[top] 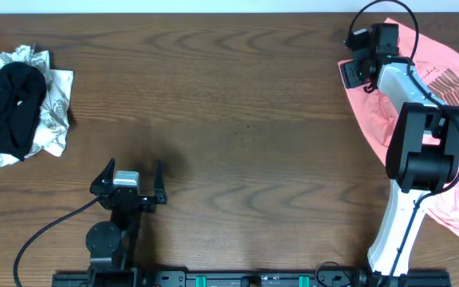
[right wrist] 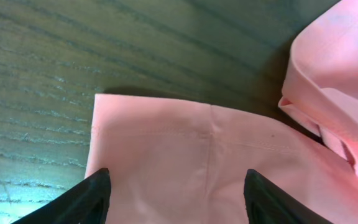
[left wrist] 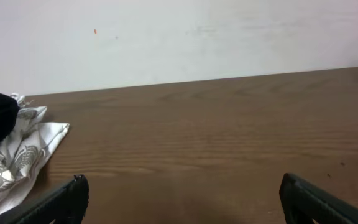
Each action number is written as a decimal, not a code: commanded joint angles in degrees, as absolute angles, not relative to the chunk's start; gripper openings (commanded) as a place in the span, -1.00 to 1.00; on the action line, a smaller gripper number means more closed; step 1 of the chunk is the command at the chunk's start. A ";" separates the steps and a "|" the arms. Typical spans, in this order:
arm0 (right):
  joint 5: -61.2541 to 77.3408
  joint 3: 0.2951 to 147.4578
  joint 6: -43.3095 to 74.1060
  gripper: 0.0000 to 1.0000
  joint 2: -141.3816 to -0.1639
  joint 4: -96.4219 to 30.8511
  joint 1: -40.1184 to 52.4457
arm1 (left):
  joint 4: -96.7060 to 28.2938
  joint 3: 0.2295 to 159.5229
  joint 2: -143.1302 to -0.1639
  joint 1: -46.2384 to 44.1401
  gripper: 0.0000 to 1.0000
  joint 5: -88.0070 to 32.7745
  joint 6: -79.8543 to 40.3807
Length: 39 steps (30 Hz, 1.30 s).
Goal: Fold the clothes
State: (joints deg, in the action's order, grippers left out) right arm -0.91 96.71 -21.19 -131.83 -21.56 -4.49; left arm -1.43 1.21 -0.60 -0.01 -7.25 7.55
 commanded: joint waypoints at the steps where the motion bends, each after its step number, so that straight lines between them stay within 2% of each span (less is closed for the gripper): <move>1: -0.60 97.43 -17.87 0.30 -133.88 -21.30 -5.10 | -3.38 0.23 -0.23 0.32 0.96 -7.88 7.90; 11: 0.93 97.43 -15.11 0.11 -134.28 -21.34 -6.28 | -3.38 0.23 -0.23 0.32 0.96 -7.88 7.90; 19: 3.31 97.38 -14.52 0.03 -134.30 -21.45 -7.09 | -3.38 0.23 -0.23 0.32 0.96 -7.88 7.90; 24: 3.46 97.38 -13.69 -0.14 -135.20 -21.26 -7.33 | -3.38 0.23 -0.23 0.32 0.96 -7.88 7.90; 28: 3.49 97.38 -13.72 -0.17 -136.11 -21.19 -7.33 | -3.38 0.23 -0.23 0.32 0.96 -7.88 7.90; 31: 3.46 97.38 -13.74 -0.31 -136.09 -20.88 -7.33 | -3.38 0.23 -0.23 0.32 0.96 -7.88 7.90; 36: 3.44 97.47 -13.74 -0.40 -135.57 -19.66 -7.33 | -3.38 0.23 -0.23 0.32 0.96 -7.88 7.90; 39: 3.46 97.49 -13.74 -0.55 -134.96 -19.66 -7.33 | -3.38 0.23 -0.23 0.32 0.96 -7.88 7.90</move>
State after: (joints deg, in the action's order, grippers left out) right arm 4.14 97.12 -14.02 -133.56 -19.57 -6.94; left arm -1.43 1.21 -0.60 -0.01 -7.27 7.55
